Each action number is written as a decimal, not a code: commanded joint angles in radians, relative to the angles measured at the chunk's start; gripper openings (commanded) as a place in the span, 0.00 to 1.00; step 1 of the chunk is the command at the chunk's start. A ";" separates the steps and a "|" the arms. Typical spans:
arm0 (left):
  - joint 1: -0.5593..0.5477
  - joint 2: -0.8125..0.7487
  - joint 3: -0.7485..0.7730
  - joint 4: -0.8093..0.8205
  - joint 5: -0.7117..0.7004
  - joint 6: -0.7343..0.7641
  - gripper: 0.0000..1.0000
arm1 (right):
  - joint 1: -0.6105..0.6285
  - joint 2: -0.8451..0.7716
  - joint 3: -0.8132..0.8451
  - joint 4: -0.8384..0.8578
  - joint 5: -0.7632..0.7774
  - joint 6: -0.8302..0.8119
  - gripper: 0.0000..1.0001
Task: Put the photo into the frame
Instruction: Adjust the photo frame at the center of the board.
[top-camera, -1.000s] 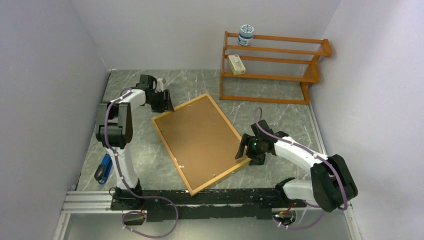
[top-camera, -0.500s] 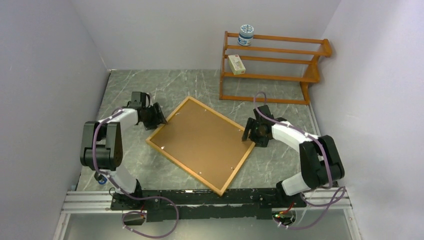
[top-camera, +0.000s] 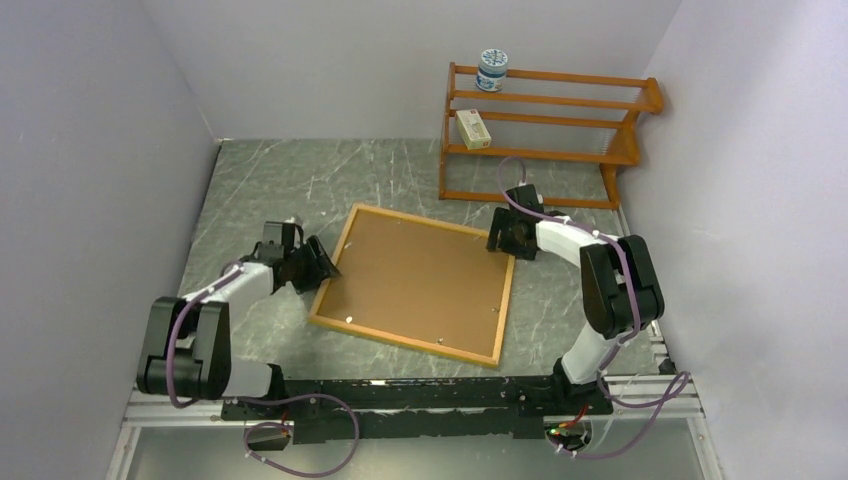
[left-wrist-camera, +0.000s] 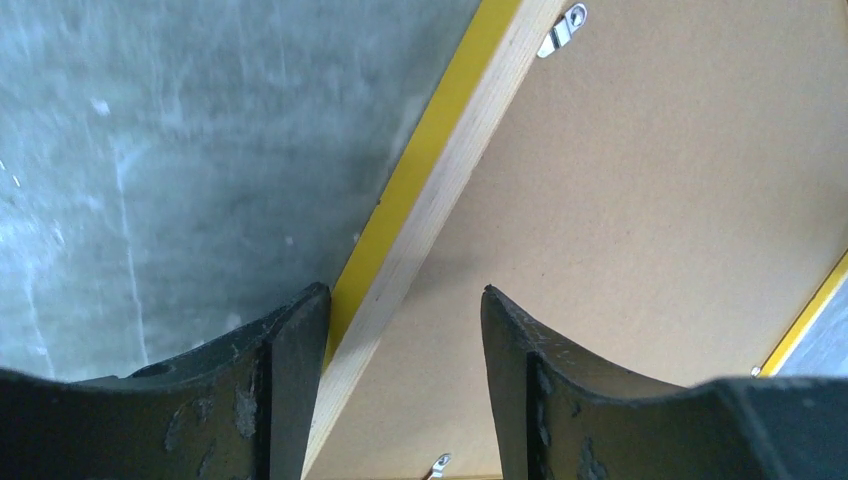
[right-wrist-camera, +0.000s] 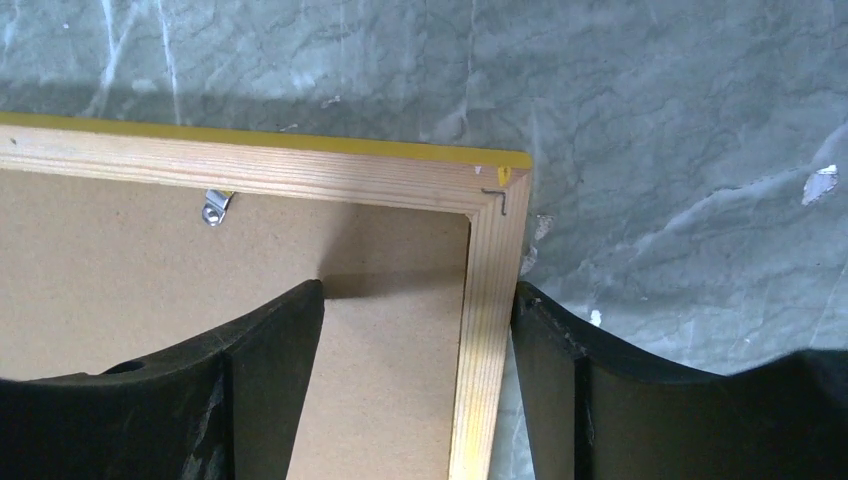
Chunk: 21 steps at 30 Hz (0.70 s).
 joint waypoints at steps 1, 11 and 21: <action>-0.073 -0.057 -0.115 -0.096 0.195 -0.119 0.60 | 0.045 -0.014 0.027 0.046 -0.138 0.047 0.70; -0.074 -0.182 -0.135 -0.164 0.082 -0.114 0.76 | 0.048 -0.134 0.131 -0.181 0.143 0.140 0.82; -0.074 -0.163 -0.040 -0.170 -0.017 -0.106 0.57 | 0.218 -0.154 0.150 -0.033 -0.061 0.254 0.71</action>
